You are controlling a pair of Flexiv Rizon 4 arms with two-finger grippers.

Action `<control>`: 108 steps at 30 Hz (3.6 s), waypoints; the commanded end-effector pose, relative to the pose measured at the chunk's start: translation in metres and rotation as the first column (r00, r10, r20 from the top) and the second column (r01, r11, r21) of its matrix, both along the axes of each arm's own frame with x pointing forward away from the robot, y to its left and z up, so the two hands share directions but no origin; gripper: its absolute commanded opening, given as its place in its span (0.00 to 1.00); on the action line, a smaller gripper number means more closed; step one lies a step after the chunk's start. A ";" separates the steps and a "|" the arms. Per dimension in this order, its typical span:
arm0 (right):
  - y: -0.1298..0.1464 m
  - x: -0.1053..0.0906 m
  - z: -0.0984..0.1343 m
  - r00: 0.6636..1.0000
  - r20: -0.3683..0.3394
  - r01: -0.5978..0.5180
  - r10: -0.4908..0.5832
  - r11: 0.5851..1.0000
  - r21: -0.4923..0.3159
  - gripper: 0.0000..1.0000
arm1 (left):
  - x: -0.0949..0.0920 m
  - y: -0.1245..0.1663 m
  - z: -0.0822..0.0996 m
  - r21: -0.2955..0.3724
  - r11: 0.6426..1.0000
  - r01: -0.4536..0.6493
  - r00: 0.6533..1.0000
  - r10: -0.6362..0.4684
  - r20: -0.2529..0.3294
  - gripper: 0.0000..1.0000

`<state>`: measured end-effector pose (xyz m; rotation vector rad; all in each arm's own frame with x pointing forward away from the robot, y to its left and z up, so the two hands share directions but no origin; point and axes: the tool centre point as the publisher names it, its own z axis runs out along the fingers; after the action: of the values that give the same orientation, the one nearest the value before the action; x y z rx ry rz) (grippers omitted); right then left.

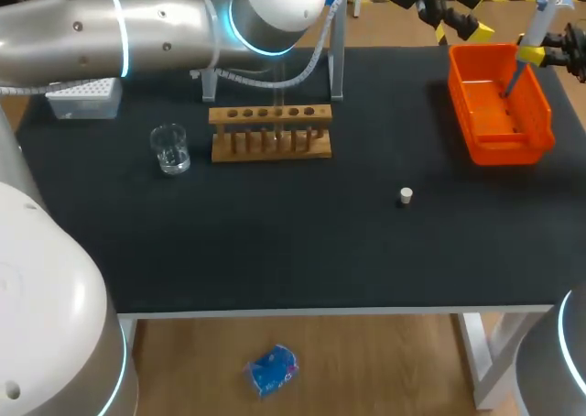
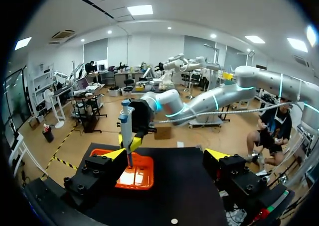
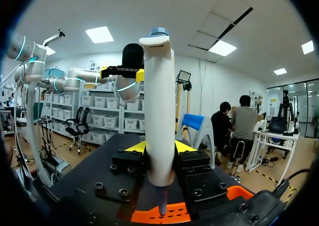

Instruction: Invert the test tube, pick up the pipette, mount the tip to pipette, aspirate from beaker and dispense into the tube, eject the tip, return the pipette, and cap with the stopper.

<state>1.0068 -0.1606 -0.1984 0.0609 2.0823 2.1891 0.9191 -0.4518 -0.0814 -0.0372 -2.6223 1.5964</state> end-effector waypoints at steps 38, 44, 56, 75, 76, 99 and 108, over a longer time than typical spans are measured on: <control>-0.001 0.001 0.001 1.000 0.000 -0.002 0.002 1.000 -0.002 0.00 | -0.072 0.147 -0.065 -0.248 0.966 -0.079 0.993 0.097 0.062 1.00; -0.001 0.001 0.001 1.000 0.000 -0.002 0.002 1.000 -0.002 0.00 | -0.072 0.157 -0.081 -0.242 0.966 -0.092 0.995 0.101 0.023 1.00; -0.001 0.001 0.001 1.000 0.000 -0.002 0.002 1.000 -0.002 0.00 | -0.094 0.175 -0.101 -0.266 0.939 -0.217 0.974 0.226 0.005 1.00; -0.001 0.001 0.001 1.000 0.000 -0.002 0.002 1.000 -0.002 0.00 | -0.102 0.179 -0.113 -0.356 0.900 -0.252 0.960 0.280 0.028 1.00; -0.001 0.001 0.001 1.000 0.000 -0.002 0.002 1.000 -0.002 0.00 | -0.102 0.179 -0.113 -0.356 0.900 -0.252 0.960 0.280 0.028 1.00; 0.029 -0.044 0.021 0.999 -0.036 0.010 -0.012 0.999 -0.050 0.00 | -0.102 0.179 -0.113 -0.356 0.900 -0.252 0.960 0.280 0.028 1.00; 0.058 -0.061 0.002 0.996 -0.086 0.033 -0.036 0.999 -0.040 0.00 | -0.102 0.179 -0.113 -0.356 0.900 -0.252 0.960 0.280 0.028 1.00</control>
<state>0.9537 -0.1115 -0.1938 0.1059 2.2049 2.2123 0.8171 -0.2730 -0.1946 0.2560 -2.4446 2.1789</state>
